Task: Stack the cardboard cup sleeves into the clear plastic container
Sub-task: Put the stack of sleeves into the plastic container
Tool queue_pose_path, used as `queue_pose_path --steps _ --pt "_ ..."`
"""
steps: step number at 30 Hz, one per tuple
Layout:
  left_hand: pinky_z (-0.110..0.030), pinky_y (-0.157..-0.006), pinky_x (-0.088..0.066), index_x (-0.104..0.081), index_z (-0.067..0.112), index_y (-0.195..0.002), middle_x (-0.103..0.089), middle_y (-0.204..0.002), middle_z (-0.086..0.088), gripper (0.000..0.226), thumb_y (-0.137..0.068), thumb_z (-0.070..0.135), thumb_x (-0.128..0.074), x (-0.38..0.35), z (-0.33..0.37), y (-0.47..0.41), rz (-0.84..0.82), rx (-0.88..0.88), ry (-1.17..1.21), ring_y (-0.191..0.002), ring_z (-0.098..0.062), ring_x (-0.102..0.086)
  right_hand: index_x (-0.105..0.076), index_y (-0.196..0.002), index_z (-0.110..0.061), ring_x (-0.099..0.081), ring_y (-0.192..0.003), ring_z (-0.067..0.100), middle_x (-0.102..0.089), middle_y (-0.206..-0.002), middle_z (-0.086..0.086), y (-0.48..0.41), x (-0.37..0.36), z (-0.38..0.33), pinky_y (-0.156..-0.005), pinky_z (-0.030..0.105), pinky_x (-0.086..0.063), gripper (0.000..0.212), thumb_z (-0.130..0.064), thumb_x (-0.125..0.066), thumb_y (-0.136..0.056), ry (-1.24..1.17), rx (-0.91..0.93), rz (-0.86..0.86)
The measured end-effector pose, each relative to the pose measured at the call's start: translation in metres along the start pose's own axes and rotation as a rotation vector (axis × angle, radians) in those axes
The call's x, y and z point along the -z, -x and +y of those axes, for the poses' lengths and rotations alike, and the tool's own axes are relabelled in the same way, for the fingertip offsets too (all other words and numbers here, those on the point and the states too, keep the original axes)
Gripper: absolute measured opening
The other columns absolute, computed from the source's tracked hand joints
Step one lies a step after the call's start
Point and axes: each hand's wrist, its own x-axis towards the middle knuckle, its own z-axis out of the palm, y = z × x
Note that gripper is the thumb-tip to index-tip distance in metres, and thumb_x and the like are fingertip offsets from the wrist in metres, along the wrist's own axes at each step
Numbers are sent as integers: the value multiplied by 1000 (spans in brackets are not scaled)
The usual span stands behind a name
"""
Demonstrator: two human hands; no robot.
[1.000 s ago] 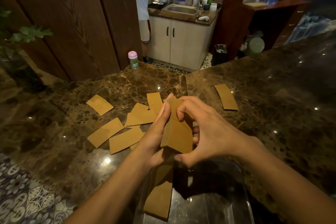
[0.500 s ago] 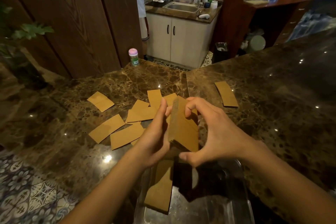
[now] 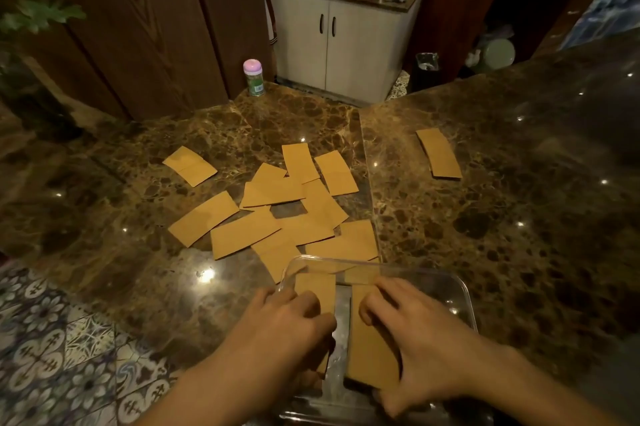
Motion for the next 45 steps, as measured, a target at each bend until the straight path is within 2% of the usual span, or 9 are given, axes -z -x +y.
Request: queue_pose_path --steps 5,9,12,15,19,23,31,38,45 --pt "-43 -104 -40 -39 28 -144 -35 -147 -5 59 -93 37 -67 -14 7 -3 -47 62 -15 -134 -30 -40 -30 -141 -28 -17 -145 26 -14 -161 4 -23 -24 -5 -120 42 -29 97 -69 -79 -68 202 -31 11" --pt "-41 -99 -43 -45 27 -140 -40 -141 -5 50 -95 30 -64 -19 9 -4 1 72 -6 -126 -29 -48 -34 -139 -23 -20 -141 26 -20 -156 3 -30 -30 -7 -119 41 -31 96 -68 -79 -67 192 -11 41" --pt "-36 -66 -59 -68 30 -108 -63 -111 -1 59 -56 41 -94 -24 6 -2 74 11 4 -86 -21 -67 -37 -136 -23 -20 -140 25 -23 -152 3 -30 -33 -7 -118 42 -33 92 -69 -77 -67 188 -10 74" --pt "-27 -46 -52 -71 34 -83 -66 -86 5 64 -27 45 -97 -33 3 -3 90 -2 33 -59 -12 -63 -38 -139 -21 -13 -147 30 -19 -160 6 -27 -38 -9 -124 44 -26 90 -71 -68 -72 213 -22 56" --pt "-27 -48 -52 -70 33 -85 -66 -86 5 64 -29 46 -97 -35 3 -2 108 -15 34 -58 -12 -62 -55 -127 -18 -31 -134 34 -36 -158 14 -26 -38 -9 -97 45 -58 84 -72 -61 -63 279 -15 130" --pt "-26 -46 -51 -73 32 -83 -67 -82 4 62 -29 42 -100 -35 4 -3 135 -11 35 -55 -12 -63 -37 -144 -19 -6 -147 28 -4 -165 3 -27 -39 -7 -113 45 -43 80 -62 -65 -83 160 -20 102" --pt "-28 -49 -51 -67 35 -87 -63 -90 5 57 -39 44 -96 -39 4 -2 190 31 22 -66 -13 -62 -37 -147 -28 -2 -153 11 0 -165 -12 -17 -33 5 -118 18 -19 81 -60 -74 -84 -9 39 93" --pt "-39 -52 -56 -64 28 -99 -64 -97 -4 77 -31 40 -98 -42 7 -8 228 77 -40 -77 -24 -64 -44 -141 -19 -7 -157 19 -17 -166 3 -20 -47 6 -125 35 -29 75 -53 -76 -82 -4 54 172" --pt "-40 -57 -57 -56 31 -109 -59 -109 -5 92 -28 45 -97 -44 8 -9 179 93 -26 -88 -26 -63 -42 -140 -24 6 -160 16 -6 -171 0 -18 -48 8 -123 41 -35 70 -57 -70 -86 -13 29 129"
